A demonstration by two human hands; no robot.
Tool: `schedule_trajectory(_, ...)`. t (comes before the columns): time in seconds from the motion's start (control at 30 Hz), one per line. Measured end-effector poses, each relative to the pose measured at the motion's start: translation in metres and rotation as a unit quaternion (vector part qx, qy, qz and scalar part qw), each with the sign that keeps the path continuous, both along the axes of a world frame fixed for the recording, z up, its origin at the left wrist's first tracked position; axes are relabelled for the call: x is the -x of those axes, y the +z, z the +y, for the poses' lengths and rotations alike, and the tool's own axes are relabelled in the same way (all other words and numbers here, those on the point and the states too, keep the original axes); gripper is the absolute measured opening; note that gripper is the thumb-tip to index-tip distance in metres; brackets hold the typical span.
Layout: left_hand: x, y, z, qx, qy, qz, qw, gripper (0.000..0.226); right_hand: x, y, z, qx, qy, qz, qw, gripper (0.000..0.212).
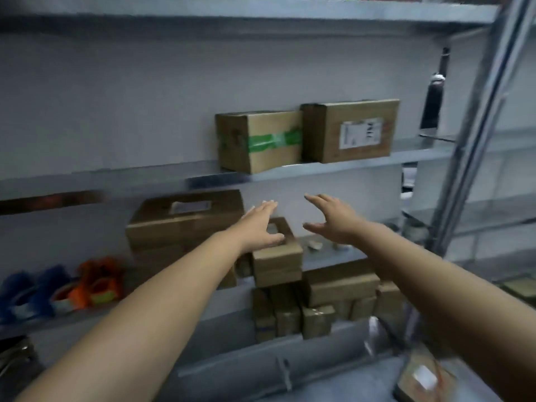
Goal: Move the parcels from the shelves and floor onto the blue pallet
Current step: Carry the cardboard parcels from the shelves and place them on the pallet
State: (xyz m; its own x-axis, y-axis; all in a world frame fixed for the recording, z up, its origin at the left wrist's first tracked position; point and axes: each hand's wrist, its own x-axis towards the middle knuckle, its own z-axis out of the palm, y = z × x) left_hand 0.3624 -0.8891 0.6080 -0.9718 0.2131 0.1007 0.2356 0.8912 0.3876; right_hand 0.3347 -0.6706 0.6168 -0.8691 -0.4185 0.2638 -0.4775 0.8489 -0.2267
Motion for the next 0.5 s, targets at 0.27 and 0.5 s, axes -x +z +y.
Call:
schedule_trajectory(0.27, 0.046, -0.020, 0.276, -0.031, -0.219, -0.002, 0.975, 0.084, -0.042, -0.019, 0.260, 0.015, -0.224, -0.017, 0.974, 0.073)
schedule_trajectory(0.5, 0.070, -0.046, 0.429, -0.026, -0.345, -0.008, 0.938, 0.084, -0.085, -0.048, 0.395, 0.029, -0.364, -0.043, 0.930, 0.076)
